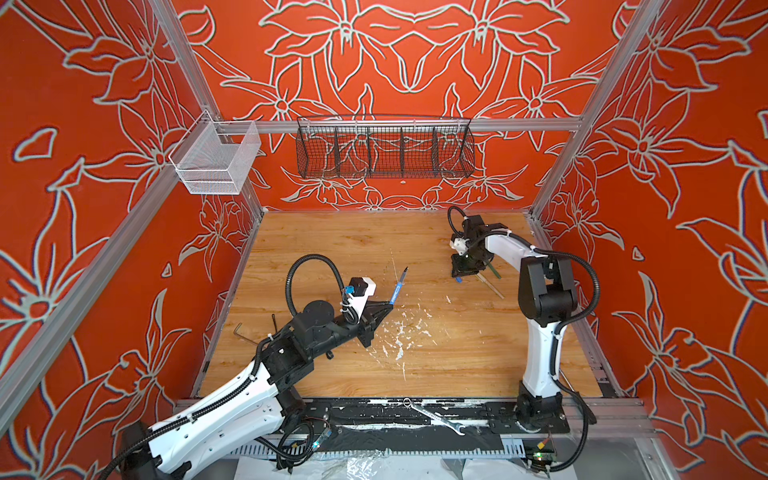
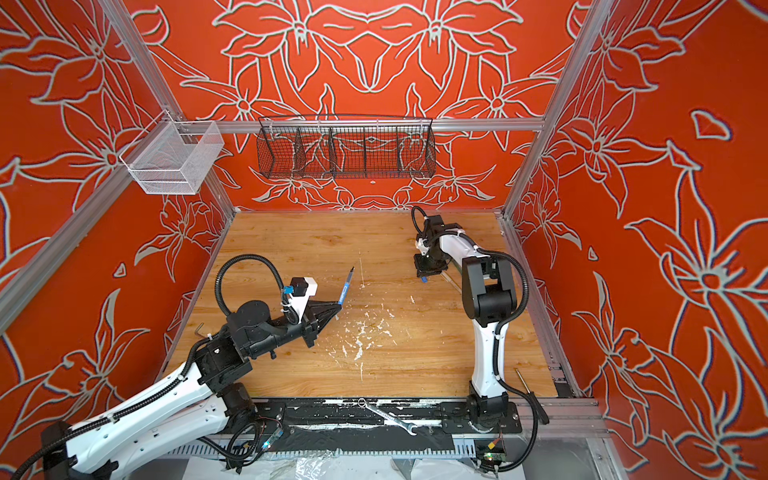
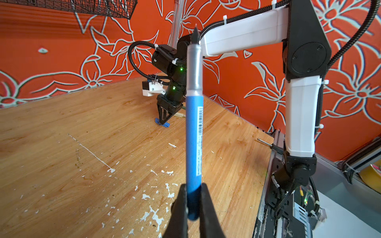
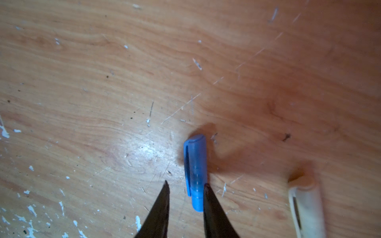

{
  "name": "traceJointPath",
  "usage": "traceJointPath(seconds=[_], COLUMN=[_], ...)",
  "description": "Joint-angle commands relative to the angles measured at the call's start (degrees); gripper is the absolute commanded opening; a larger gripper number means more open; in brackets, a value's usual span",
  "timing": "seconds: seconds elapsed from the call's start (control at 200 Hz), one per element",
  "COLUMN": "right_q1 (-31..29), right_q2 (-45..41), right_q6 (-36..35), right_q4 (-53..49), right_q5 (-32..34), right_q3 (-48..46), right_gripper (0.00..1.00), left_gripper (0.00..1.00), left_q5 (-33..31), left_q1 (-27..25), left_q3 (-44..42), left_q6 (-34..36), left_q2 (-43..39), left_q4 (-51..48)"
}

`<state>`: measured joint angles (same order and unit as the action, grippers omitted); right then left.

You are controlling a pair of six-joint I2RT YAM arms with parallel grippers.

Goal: Insert the pens into the pen caps
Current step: 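Lower the right gripper onto the blue cap and close on it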

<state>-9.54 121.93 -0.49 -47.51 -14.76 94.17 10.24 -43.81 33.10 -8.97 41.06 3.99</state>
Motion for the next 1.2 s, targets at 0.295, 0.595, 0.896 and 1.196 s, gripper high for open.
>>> traceJointPath(seconds=[0.295, 0.595, 0.896, 1.196], right_q1=[0.0, -0.2, -0.3, -0.3], right_q2=[2.6, 1.1, -0.2, -6.2], right_q6=[0.0, 1.1, 1.5, 2.9], right_q4=[1.0, 2.7, 3.3, 6.9], right_q5=[-2.7, -4.4, -3.3, -4.5], right_q3=[0.2, -1.4, -2.6, -7.4], right_gripper=[0.27, 0.21, 0.15, 0.11], left_gripper=[0.00, 0.00, 0.00, 0.00], left_q5=[-0.1, -0.7, -0.4, -1.3], left_q1=[0.8, 0.8, 0.8, 0.9], left_q3=[5.1, 5.9, 6.0, 5.1], left_q6=[0.5, 0.2, -0.1, 0.1], left_q2=[0.0, 0.7, 1.6, 1.6], left_q4=[-4.1, -5.2, -5.2, -6.4])
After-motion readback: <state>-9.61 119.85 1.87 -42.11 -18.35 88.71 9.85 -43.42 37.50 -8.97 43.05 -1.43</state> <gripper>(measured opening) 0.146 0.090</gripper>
